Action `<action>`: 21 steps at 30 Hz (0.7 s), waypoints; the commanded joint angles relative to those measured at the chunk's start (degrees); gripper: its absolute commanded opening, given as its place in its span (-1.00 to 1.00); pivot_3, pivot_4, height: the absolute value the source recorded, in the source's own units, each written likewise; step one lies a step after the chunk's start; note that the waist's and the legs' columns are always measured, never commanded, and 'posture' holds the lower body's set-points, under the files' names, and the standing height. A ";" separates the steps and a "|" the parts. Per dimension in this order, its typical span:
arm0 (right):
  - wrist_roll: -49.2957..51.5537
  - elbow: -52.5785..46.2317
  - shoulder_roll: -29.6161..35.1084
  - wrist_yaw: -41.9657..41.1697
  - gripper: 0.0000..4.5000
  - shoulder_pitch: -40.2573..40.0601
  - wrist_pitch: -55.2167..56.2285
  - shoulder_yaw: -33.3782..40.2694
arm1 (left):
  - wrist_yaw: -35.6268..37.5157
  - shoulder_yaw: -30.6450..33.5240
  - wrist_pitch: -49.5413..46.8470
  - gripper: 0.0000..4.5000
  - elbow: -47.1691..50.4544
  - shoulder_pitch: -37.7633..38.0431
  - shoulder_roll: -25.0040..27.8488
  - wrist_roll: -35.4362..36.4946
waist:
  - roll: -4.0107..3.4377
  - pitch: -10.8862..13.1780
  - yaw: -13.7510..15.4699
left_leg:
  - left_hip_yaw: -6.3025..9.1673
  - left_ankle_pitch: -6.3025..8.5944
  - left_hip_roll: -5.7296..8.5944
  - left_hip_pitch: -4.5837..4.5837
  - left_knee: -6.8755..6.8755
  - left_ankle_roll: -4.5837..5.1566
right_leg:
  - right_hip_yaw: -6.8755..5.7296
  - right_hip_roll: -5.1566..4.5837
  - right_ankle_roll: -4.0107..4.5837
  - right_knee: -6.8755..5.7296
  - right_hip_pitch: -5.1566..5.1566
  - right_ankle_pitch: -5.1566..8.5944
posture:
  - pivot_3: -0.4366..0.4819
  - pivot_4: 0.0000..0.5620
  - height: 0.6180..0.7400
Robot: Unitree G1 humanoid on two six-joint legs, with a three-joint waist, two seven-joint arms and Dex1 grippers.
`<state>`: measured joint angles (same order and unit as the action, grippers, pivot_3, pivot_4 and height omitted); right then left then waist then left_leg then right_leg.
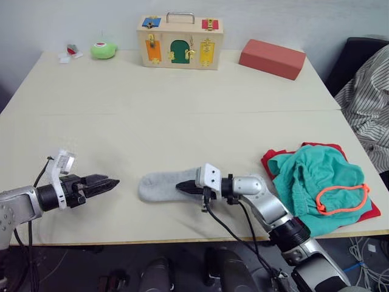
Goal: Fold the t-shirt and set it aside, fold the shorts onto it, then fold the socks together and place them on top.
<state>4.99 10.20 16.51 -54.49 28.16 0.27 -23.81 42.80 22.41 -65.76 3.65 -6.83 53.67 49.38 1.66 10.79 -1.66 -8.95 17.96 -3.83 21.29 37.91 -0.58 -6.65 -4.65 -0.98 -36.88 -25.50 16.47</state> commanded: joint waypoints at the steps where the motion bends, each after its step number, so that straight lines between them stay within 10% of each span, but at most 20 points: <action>1: -1.76 2.30 -0.25 -0.11 -1.00 0.39 2.86 -0.18 | -1.83 -1.02 -5.72 0.53 -1.73 -4.54 -0.71 1.42 | 0.10 -0.05 -0.09 | 0.00 0.00 -0.01 0.01 0.04 0.00 | 0.00 0.00 -0.02 0.00 0.01 -0.01 | -0.05 -0.47 1.00; 21: -1.74 2.65 -1.34 -0.01 -1.00 -0.07 3.31 0.30 | -1.97 -14.40 -14.18 0.53 -2.86 -16.83 -9.72 -0.63 | 0.14 -0.07 -0.02 | 0.01 -0.11 -0.01 -0.17 0.09 -0.16 | 0.11 0.06 0.03 -0.34 0.02 0.01 | -0.05 -0.47 1.00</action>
<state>3.39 12.76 15.53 -54.42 28.71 3.74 -23.81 40.02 9.66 -78.56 -0.28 -24.10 44.71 48.28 1.80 10.72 -1.68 -8.94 17.84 -3.85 21.11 38.00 -0.74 -6.54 -4.59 -0.95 -37.22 -25.48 16.48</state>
